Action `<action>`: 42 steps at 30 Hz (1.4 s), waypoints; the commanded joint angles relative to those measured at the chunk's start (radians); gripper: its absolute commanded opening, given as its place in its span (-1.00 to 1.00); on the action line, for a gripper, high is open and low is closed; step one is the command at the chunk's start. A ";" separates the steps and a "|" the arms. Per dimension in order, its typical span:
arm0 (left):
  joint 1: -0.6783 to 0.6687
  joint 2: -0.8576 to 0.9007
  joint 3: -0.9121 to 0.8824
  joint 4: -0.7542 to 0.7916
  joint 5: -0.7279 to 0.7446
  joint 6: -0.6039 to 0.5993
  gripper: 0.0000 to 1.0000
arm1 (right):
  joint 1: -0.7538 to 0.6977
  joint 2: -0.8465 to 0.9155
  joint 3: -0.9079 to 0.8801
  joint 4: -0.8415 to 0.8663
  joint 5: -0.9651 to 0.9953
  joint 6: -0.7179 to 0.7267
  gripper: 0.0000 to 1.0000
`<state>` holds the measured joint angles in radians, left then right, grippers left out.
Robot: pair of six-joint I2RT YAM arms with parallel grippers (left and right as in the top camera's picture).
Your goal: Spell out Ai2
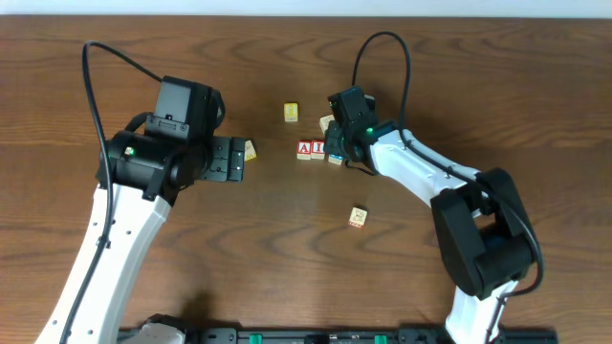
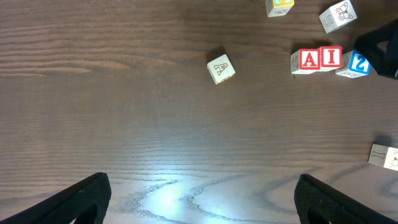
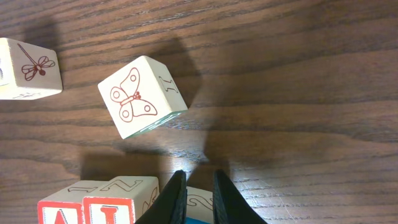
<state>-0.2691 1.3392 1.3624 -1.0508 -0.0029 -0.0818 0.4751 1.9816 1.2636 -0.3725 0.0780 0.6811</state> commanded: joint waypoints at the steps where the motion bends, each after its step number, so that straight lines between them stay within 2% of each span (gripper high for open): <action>1: 0.001 0.002 -0.003 -0.003 0.003 -0.011 0.91 | 0.005 0.001 -0.005 0.012 0.021 0.010 -0.73; 10: 0.001 0.002 -0.003 -0.003 0.003 -0.011 0.91 | -0.032 0.001 0.001 -0.025 0.092 0.003 -0.76; 19: 0.001 0.002 -0.003 -0.004 0.004 -0.012 0.91 | -0.049 0.001 0.001 -0.120 0.058 0.060 -0.79; 24: 0.001 0.002 -0.003 -0.004 0.004 -0.012 0.91 | -0.049 0.001 0.001 -0.126 -0.004 0.074 -0.80; 42: 0.001 0.003 -0.003 -0.003 0.004 -0.012 0.91 | -0.010 0.001 0.000 -0.089 -0.016 0.093 -0.73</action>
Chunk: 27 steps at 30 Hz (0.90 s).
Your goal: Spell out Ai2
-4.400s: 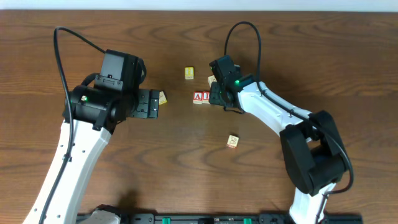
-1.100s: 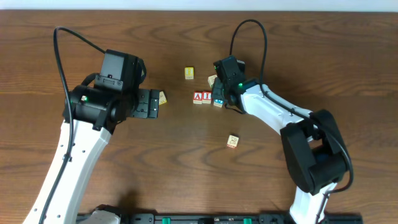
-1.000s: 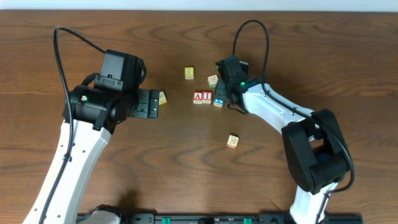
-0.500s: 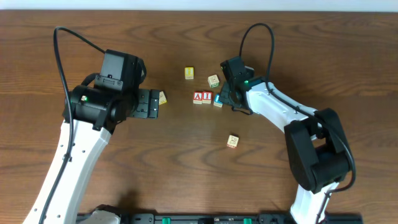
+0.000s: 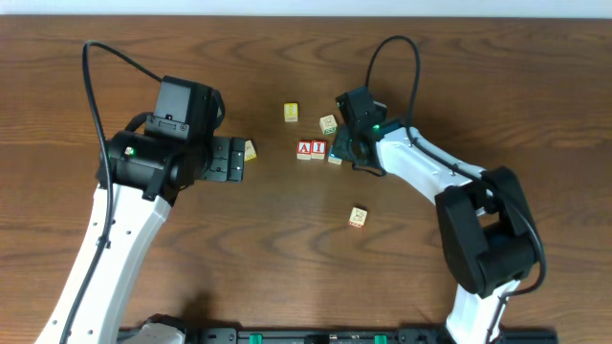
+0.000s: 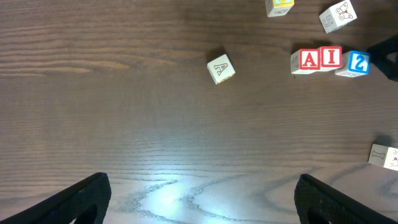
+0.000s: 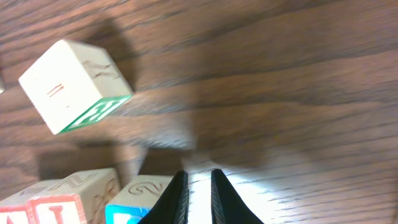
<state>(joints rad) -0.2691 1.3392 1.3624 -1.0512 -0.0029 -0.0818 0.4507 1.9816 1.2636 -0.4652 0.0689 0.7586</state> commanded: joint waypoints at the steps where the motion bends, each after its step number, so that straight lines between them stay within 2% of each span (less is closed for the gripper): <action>1: 0.001 0.003 -0.003 -0.003 0.004 -0.012 0.90 | 0.016 0.001 0.000 0.004 -0.006 0.015 -0.73; 24: 0.000 0.034 -0.003 -0.004 0.022 -0.011 0.91 | 0.018 0.001 0.000 0.014 0.016 0.011 -0.64; 27: 0.000 0.034 -0.003 -0.004 0.022 -0.011 0.91 | 0.016 0.001 0.001 0.025 0.084 0.010 -0.64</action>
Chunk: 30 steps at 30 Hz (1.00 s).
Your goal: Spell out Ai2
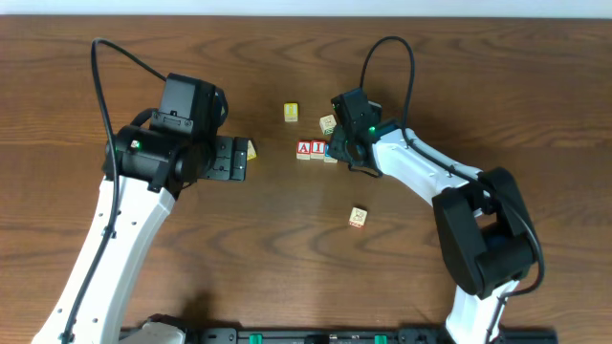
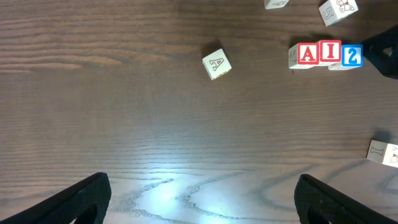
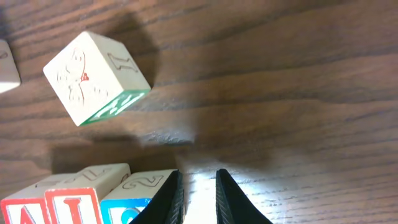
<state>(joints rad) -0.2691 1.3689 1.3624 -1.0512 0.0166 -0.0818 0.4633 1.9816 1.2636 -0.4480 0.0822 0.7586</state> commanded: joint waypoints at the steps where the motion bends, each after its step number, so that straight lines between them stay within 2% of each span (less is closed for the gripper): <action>1: 0.000 0.004 -0.003 -0.004 0.002 -0.011 0.91 | 0.000 -0.001 0.003 0.011 0.083 0.001 -0.64; 4: 0.000 0.003 -0.003 -0.005 0.002 -0.007 0.91 | -0.035 -0.014 0.034 0.013 0.094 -0.046 -0.59; 8: 0.000 -0.010 -0.003 -0.006 0.004 -0.007 0.91 | -0.095 -0.085 0.090 -0.045 0.090 -0.129 -0.38; 9: 0.000 -0.024 -0.002 -0.006 0.005 -0.003 0.91 | -0.109 -0.114 0.102 -0.067 0.085 -0.163 -0.16; 10: 0.000 -0.036 0.001 -0.003 0.010 0.008 0.91 | -0.121 -0.148 0.108 -0.082 0.071 -0.205 0.23; 11: 0.000 -0.056 0.008 0.002 0.011 0.019 0.91 | -0.131 -0.190 0.109 -0.095 0.062 -0.239 0.72; 14: 0.000 -0.108 0.035 0.020 0.011 0.036 0.91 | -0.139 -0.287 0.109 -0.129 0.062 -0.307 0.97; 20: 0.000 -0.262 0.146 0.034 0.017 0.083 0.91 | -0.108 -0.552 0.109 -0.269 0.059 -0.528 0.98; 24: 0.000 -0.378 0.198 0.029 0.080 0.161 0.91 | -0.060 -0.770 0.109 -0.360 0.058 -0.665 0.98; 26: 0.000 -0.434 0.203 0.020 0.082 0.161 0.91 | -0.029 -0.869 0.109 -0.395 0.059 -0.738 0.98; 28: 0.000 -0.489 0.204 -0.005 0.092 0.175 0.91 | 0.000 -0.958 0.109 -0.426 0.059 -0.777 0.99; 30: 0.000 -0.552 0.204 -0.034 0.134 0.239 0.91 | 0.027 -1.051 0.109 -0.457 0.059 -0.784 0.99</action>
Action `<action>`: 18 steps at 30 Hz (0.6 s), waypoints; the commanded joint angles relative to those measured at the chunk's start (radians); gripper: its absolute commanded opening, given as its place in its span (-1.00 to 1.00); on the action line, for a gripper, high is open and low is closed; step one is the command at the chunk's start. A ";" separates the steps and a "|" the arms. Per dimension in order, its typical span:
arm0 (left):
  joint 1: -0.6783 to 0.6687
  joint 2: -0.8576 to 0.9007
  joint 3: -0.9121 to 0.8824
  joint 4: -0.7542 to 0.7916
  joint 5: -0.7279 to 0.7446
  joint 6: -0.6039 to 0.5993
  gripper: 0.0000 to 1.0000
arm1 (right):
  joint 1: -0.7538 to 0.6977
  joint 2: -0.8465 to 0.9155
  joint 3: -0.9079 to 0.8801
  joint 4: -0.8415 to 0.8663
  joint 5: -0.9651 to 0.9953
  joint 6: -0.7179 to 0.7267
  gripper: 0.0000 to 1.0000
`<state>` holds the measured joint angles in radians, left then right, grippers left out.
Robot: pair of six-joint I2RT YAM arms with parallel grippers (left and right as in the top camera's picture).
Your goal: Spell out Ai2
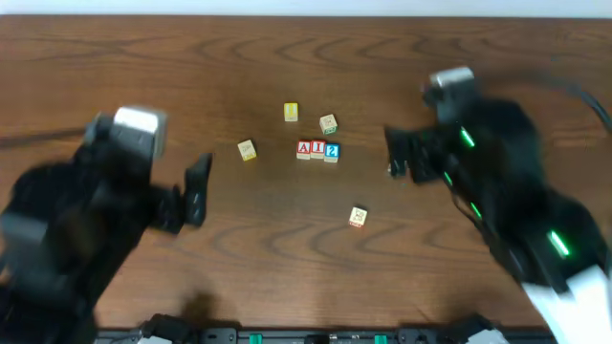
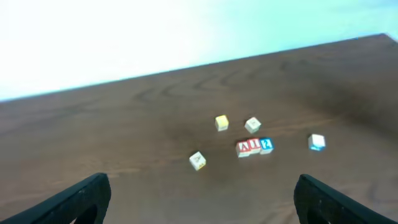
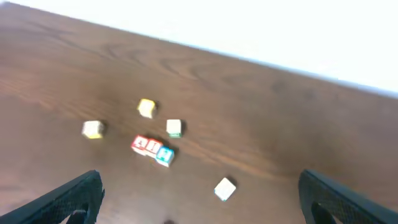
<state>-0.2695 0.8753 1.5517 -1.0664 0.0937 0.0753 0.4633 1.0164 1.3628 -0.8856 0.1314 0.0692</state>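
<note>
Three blocks stand in a row on the brown table: red A (image 1: 304, 149), red I (image 1: 316, 149) and blue 2 (image 1: 332, 151), touching side by side. The row also shows in the left wrist view, with its 2 block (image 2: 266, 145) at the right end, and in the right wrist view, where the 2 block (image 3: 165, 155) sits beside the red pair (image 3: 145, 145). My left gripper (image 1: 186, 199) is open, raised well to the left of the row. My right gripper (image 1: 400, 158) is open, raised to the right. Both arms are blurred.
Loose blocks lie around the row: a yellow one (image 1: 291, 112), a pale one (image 1: 328, 123) just behind the 2, another (image 1: 247, 149) to the left, and one (image 1: 358, 217) nearer the front. The table's far edge (image 2: 186, 62) meets a pale wall.
Both arms have pulled back and up from the blocks. My right gripper was shut beside the 2 block and is now wide open, far from it. The A, I, 2 row stays put.
First my shut right gripper pressed at the 2 block, which sat slightly off line from A and I. Then the 2 stood a little apart from the I. Then it was flush in the row. Now both arms are withdrawn and high.
</note>
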 commanded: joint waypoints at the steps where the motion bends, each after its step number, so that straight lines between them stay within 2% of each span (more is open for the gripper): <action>1: 0.001 -0.095 0.015 -0.031 0.073 0.103 0.91 | 0.041 -0.142 0.010 -0.037 0.009 -0.093 0.99; 6: 0.001 -0.273 0.014 -0.113 0.080 0.112 0.91 | 0.074 -0.335 0.010 -0.145 -0.028 -0.044 0.98; 10: 0.001 -0.446 -0.018 -0.185 0.091 0.095 0.91 | 0.074 -0.462 0.003 -0.295 -0.027 0.047 0.98; 14: 0.001 -0.580 -0.114 -0.182 0.081 0.047 0.91 | 0.073 -0.556 -0.047 -0.386 -0.027 0.139 0.98; 18: 0.001 -0.696 -0.310 -0.112 0.072 -0.066 0.91 | 0.072 -0.677 -0.197 -0.359 -0.051 0.240 0.98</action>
<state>-0.2695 0.2131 1.3506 -1.2186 0.1692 0.0998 0.5293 0.3954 1.2537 -1.2606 0.1043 0.2028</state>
